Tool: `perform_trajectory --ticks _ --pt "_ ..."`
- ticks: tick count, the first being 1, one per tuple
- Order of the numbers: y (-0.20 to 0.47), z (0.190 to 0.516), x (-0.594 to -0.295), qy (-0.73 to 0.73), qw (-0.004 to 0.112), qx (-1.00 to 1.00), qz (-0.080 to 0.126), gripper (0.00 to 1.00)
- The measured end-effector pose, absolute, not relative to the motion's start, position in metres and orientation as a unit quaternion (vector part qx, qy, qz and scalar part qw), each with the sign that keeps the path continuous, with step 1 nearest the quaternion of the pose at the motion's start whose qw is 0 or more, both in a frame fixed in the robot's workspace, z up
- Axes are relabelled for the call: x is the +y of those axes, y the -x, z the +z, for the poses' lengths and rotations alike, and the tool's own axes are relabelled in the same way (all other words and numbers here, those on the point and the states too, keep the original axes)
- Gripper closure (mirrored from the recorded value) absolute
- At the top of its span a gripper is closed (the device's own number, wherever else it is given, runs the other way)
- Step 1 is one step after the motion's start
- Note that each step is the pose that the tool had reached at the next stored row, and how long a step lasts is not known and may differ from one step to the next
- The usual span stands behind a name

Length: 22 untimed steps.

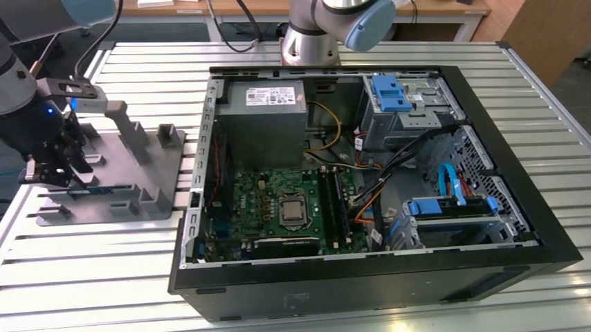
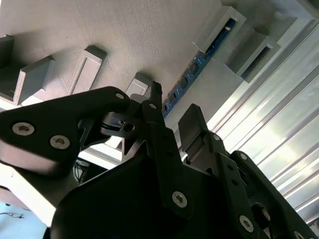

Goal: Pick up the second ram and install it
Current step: 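Pick up the second ram and move it above second insertion slot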

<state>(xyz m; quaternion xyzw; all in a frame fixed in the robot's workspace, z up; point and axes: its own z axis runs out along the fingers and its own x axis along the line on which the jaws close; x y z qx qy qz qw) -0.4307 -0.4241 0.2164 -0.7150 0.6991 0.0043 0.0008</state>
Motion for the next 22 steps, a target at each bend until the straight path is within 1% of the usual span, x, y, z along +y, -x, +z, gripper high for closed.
perform_trajectory --ticks 22 --pt "0.4308 0.2074 -0.4259 0.715 0.001 0.699 0.004 0.59"
